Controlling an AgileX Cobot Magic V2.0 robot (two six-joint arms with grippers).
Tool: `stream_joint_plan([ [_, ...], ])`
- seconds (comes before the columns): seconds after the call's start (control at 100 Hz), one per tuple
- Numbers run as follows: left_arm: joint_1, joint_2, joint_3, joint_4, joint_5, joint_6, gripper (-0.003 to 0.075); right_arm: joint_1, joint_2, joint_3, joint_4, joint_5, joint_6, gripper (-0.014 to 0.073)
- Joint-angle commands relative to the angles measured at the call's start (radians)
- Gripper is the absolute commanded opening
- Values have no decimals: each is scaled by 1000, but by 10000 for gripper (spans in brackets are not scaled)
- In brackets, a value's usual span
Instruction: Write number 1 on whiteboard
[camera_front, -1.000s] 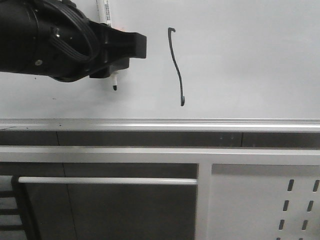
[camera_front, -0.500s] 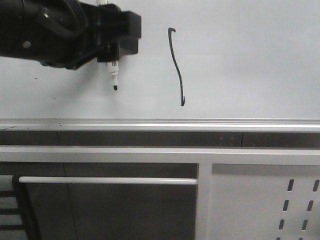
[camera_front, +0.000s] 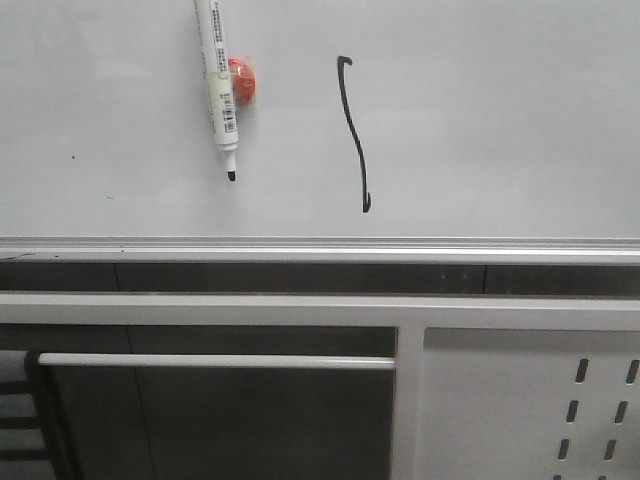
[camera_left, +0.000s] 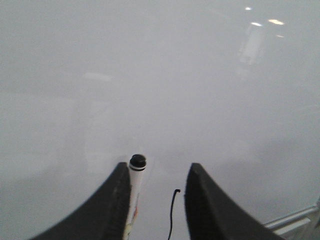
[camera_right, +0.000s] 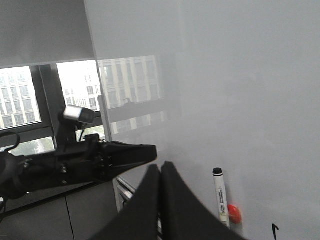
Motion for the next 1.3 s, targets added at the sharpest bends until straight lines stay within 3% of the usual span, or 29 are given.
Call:
stream_joint_plan([
  [0.0, -5, -150, -22, 17, 127, 201, -8, -8, -18, -24, -14, -1, -35, -62],
  [0.07, -5, -252, -22, 17, 240, 283, -18, -8, -38, -20, -14, -3, -77, -62],
  [0.17, -5, -362, -19, 17, 359, 295, -18, -8, -56, 10, -14, -35, -109, -62],
  [0.34, -5, -489, -19, 17, 446, 295, -18, -8, -61, 65, 40, -33, -109, -62],
  [0.5, -5, -555, -19, 17, 482, 295, -18, -8, -61, 72, 69, 43, -109, -62],
  [1.13, -5, -564, -17, 19, 470, 295, -18, -8, -61, 72, 69, 43, -109, -62],
  [1.29, -5, -562, 20, 212, 458, 295, -18, -8, -61, 72, 69, 41, -109, -62],
])
